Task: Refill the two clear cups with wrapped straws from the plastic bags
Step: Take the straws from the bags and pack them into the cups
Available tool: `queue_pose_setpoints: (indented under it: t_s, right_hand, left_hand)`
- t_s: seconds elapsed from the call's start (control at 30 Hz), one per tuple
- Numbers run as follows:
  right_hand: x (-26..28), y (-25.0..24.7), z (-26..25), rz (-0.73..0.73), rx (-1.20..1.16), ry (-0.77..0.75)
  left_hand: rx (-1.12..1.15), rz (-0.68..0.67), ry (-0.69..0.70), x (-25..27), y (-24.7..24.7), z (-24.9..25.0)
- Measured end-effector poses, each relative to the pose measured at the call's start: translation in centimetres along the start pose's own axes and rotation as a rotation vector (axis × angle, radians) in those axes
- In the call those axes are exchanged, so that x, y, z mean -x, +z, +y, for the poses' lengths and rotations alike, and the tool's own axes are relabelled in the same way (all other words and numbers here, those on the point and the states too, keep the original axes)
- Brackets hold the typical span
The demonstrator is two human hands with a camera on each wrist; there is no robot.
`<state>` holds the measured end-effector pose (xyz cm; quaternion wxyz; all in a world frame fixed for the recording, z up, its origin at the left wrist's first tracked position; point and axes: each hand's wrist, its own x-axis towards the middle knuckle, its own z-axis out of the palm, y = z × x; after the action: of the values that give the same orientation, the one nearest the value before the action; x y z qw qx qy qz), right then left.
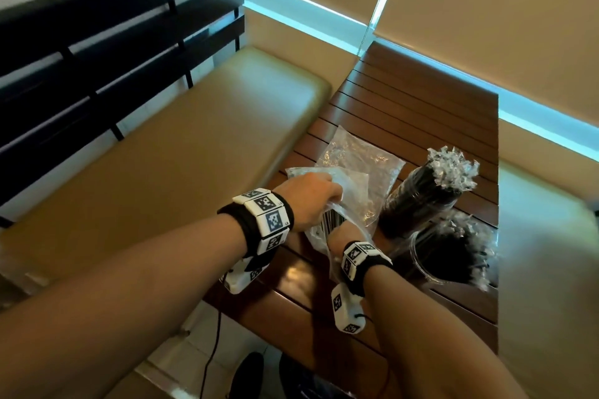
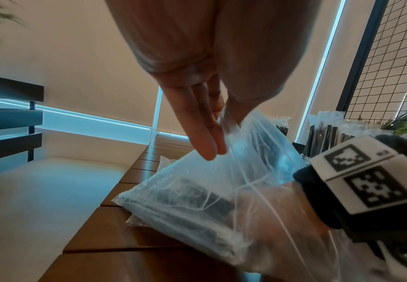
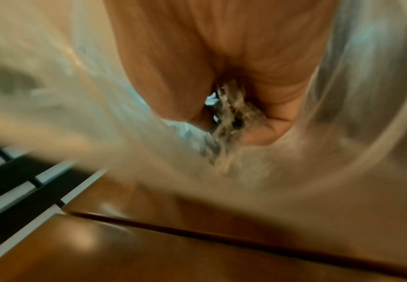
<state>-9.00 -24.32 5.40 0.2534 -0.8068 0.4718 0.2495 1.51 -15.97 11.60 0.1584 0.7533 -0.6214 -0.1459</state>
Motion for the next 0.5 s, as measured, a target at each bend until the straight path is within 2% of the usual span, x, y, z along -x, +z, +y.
queue_pose_setpoints:
  t_s: [0.13,0.23,0.4,0.5]
  right_hand:
    - [0.0,-1.0,0.7,0.038,-0.027,0.007]
    - [0.3,-2.0,1.4,0.180,0.015,-0.012]
    - [1.3,-3.3,1.6,0.150,0.079,-0.053]
    - [2.1,-4.1,2.0,0.237,0.131,-0.094]
  left_hand:
    - [0.004,0.004,0.015,-0.3,-0.2,0.3]
    - [0.026,0.015,0.016,-0.5,-0.3,0.8]
    - [0.025,0.026,-0.010,-1.3,-0.5,1.3]
    - [0.031,0.024,-0.049,-2.1,-0.4,1.8]
